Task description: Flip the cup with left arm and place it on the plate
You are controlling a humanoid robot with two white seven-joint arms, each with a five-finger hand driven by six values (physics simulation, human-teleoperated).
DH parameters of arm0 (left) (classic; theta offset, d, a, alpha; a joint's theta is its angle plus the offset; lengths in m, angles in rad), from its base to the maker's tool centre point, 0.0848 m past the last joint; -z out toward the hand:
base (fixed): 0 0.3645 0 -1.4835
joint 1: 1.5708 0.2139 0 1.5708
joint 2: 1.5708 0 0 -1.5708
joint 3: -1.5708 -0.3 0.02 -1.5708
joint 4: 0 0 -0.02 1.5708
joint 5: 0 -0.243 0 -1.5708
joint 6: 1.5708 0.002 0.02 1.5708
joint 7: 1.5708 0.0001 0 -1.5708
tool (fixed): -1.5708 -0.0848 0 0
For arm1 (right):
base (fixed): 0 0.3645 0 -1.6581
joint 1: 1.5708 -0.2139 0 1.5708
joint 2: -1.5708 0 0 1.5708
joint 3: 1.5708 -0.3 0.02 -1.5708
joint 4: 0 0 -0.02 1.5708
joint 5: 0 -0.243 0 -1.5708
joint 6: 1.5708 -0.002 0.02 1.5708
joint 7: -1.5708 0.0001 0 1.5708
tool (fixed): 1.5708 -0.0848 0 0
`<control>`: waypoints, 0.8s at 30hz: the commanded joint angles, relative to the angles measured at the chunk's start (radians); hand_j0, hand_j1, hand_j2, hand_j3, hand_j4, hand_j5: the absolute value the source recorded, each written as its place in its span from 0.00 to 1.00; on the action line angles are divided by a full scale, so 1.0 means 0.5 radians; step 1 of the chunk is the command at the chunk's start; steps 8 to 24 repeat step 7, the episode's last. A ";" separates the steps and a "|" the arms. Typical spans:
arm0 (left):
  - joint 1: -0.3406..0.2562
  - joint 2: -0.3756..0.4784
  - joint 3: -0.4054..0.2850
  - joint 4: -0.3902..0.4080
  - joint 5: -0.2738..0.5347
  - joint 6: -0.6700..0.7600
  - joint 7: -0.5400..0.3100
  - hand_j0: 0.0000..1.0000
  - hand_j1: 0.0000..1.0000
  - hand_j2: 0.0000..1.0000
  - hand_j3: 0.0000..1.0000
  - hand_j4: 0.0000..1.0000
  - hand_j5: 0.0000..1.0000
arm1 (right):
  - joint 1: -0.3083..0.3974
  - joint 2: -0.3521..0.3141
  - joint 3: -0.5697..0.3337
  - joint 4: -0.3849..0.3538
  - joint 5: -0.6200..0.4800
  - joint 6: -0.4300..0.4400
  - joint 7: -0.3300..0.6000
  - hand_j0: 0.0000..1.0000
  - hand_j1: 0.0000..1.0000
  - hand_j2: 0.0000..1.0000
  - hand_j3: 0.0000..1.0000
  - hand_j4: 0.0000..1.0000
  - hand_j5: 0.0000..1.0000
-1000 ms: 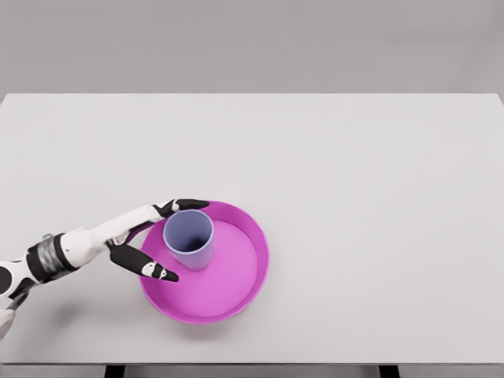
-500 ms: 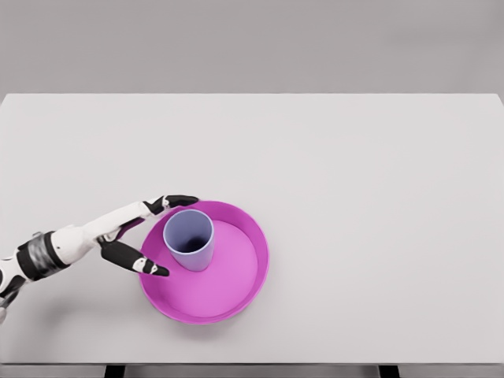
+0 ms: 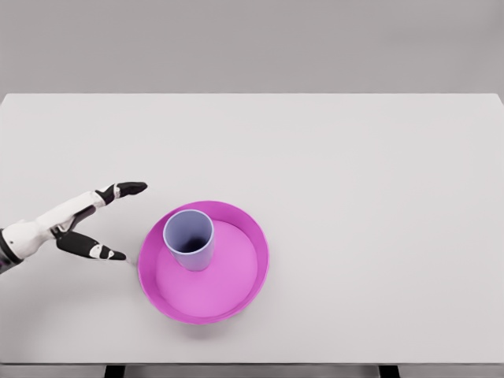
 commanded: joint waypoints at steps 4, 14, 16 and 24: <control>-0.003 0.051 0.068 0.041 -0.006 0.003 0.000 1.00 1.00 1.00 1.00 1.00 1.00 | 0.000 0.000 0.000 0.000 0.000 0.000 0.000 1.00 1.00 1.00 1.00 1.00 1.00; 0.006 0.051 0.105 0.062 -0.009 0.003 0.000 1.00 1.00 1.00 1.00 1.00 1.00 | 0.000 0.000 0.000 0.000 0.000 0.000 0.000 1.00 1.00 1.00 1.00 1.00 1.00; 0.006 0.051 0.105 0.062 -0.009 0.003 0.000 1.00 1.00 1.00 1.00 1.00 1.00 | 0.000 0.000 0.000 0.000 0.000 0.000 0.000 1.00 1.00 1.00 1.00 1.00 1.00; 0.006 0.051 0.105 0.062 -0.009 0.003 0.000 1.00 1.00 1.00 1.00 1.00 1.00 | 0.000 0.000 0.000 0.000 0.000 0.000 0.000 1.00 1.00 1.00 1.00 1.00 1.00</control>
